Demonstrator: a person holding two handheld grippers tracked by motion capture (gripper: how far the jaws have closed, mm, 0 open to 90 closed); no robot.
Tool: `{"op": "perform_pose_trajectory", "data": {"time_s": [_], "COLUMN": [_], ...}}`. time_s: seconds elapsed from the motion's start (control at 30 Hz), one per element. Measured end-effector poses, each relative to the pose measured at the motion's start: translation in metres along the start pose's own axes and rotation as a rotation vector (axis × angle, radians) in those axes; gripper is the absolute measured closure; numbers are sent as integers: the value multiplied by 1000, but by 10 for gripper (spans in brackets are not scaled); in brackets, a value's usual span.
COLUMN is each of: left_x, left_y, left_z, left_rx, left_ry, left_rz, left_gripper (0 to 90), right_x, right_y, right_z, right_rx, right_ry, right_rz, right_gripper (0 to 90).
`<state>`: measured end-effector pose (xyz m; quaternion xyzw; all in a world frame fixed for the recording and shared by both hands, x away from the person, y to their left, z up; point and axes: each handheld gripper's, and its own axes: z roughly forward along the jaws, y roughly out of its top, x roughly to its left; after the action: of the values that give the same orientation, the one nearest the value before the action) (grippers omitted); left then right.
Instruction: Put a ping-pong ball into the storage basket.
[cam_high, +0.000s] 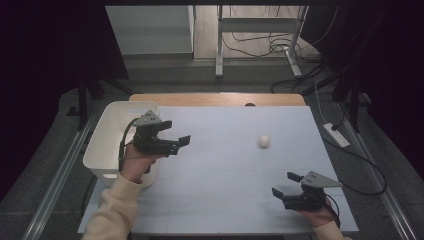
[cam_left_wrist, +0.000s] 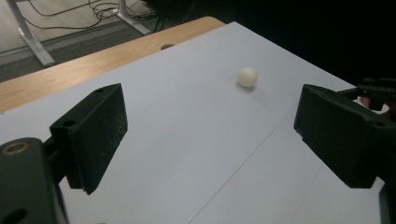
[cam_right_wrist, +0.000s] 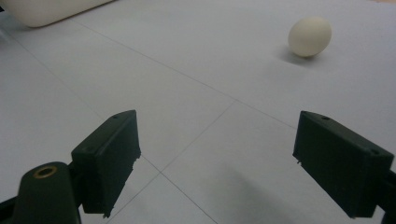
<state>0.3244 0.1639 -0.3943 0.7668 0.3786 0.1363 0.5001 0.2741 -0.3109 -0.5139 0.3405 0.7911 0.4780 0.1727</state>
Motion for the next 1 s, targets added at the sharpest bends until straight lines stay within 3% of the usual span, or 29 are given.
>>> {"op": "perform_pose_trajectory", "data": {"time_s": [1.0], "left_x": [-20], "left_y": [4], "left_z": [39], "left_rx": [39], "left_ry": [-53], "left_rz": [35], "left_gripper": [104], "right_x": [0], "right_y": [0], "right_z": [-1], "right_rx": [0], "right_ry": [-4], "right_rz": [0], "right_gripper": [144]}}
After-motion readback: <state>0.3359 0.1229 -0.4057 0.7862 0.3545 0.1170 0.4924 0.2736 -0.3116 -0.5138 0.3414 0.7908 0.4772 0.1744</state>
